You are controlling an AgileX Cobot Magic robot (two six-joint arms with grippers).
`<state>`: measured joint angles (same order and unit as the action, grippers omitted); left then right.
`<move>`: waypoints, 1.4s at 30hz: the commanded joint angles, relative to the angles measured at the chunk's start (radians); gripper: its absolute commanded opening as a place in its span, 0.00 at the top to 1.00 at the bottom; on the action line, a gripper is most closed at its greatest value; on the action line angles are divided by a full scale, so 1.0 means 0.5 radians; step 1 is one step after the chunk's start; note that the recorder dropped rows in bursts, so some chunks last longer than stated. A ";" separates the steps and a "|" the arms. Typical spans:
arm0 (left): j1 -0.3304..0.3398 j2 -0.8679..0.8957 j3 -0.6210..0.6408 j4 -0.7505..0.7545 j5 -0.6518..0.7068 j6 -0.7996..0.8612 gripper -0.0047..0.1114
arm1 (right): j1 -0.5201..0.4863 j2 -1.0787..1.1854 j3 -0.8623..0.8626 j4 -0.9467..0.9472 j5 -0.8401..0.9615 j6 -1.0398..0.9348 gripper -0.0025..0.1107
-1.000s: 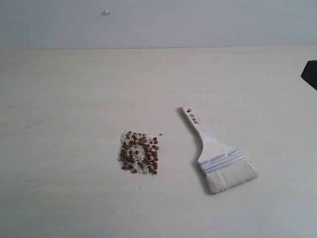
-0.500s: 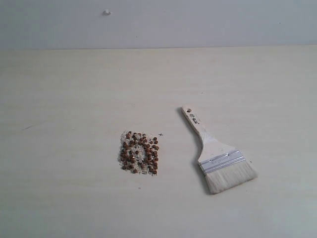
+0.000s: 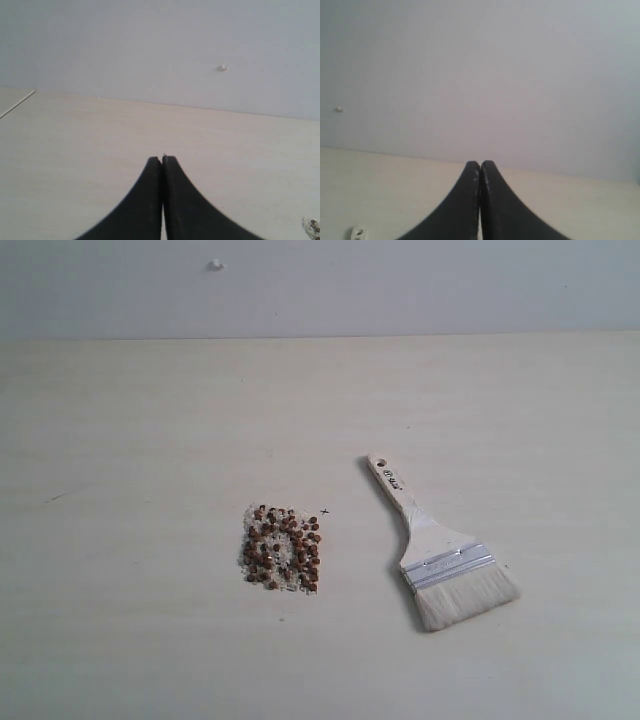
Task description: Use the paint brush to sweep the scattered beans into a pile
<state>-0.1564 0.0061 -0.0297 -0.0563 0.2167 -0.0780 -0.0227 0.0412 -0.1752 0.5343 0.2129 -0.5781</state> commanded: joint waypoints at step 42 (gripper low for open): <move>-0.037 -0.012 0.004 -0.017 -0.001 -0.002 0.96 | -0.099 -0.082 0.350 -1.125 0.139 1.156 0.98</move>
